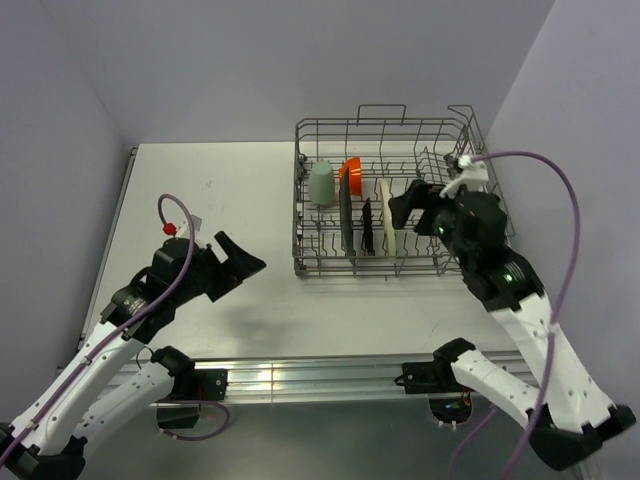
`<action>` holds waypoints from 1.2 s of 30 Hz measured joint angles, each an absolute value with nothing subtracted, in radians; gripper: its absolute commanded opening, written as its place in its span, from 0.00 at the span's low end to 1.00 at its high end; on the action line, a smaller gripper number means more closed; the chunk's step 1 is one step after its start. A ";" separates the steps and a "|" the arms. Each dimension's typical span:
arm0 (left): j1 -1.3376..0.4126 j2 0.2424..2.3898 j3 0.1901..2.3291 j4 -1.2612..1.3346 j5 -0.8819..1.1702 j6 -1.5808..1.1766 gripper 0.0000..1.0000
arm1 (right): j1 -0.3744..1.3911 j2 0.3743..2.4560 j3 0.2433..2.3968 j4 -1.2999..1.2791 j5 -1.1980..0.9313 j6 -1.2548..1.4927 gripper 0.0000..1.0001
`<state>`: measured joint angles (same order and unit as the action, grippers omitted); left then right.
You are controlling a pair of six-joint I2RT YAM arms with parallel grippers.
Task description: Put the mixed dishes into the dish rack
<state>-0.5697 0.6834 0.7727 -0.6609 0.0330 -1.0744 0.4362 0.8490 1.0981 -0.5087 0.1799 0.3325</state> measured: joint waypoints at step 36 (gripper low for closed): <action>-0.577 0.337 0.032 0.545 0.471 -1.466 0.99 | 0.441 0.004 0.196 -0.275 -0.429 0.756 1.00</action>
<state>-0.5774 0.3374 0.0322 0.5446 0.4706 -1.4658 0.4408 0.0044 0.1963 -0.2752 -0.4290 0.7559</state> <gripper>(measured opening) 0.989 0.995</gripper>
